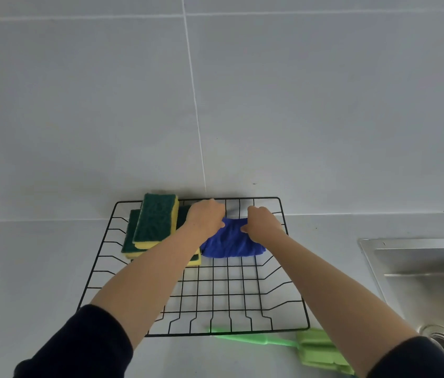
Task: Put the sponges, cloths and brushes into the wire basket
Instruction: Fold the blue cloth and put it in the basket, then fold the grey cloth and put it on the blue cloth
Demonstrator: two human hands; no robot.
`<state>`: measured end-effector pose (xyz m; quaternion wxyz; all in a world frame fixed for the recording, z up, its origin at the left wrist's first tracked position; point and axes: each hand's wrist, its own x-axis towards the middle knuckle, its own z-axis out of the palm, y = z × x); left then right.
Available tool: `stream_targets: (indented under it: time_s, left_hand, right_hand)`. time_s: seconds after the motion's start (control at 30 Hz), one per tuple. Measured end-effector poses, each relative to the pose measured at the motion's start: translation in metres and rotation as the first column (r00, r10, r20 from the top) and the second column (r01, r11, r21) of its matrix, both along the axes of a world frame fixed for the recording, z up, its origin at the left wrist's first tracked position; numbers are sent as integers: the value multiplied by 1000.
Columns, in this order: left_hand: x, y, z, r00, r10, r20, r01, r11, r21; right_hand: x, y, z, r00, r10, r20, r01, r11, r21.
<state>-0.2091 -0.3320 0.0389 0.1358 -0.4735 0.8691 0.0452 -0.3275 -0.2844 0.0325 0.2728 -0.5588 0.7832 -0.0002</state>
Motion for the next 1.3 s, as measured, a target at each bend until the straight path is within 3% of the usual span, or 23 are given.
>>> stream_targets:
  time_s: [0.23, 0.33, 0.73, 0.97, 1.3]
  left_hand:
    - [15, 12, 39, 980, -17, -199, -3, 995, -95]
    - [37, 26, 56, 987, -50, -153, 31, 991, -128]
    - [157, 114, 96, 946, 216, -240, -280, 918, -279]
    - [242, 170, 84, 881, 391, -266, -455, 854, -250]
    - [347, 251, 51, 727, 650, -222, -682, 722, -120]
  right_hand:
    - [8, 23, 32, 1000, -8, 30, 11, 996, -85]
    - [17, 38, 48, 998, 62, 3, -61, 990, -127]
    - [102, 104, 97, 951, 231, -203, -291, 891, -348]
    - [175, 132, 101, 878, 425, -220, -478, 793, -378]
    - [289, 162, 62, 651, 737, -184, -757, 611, -230]
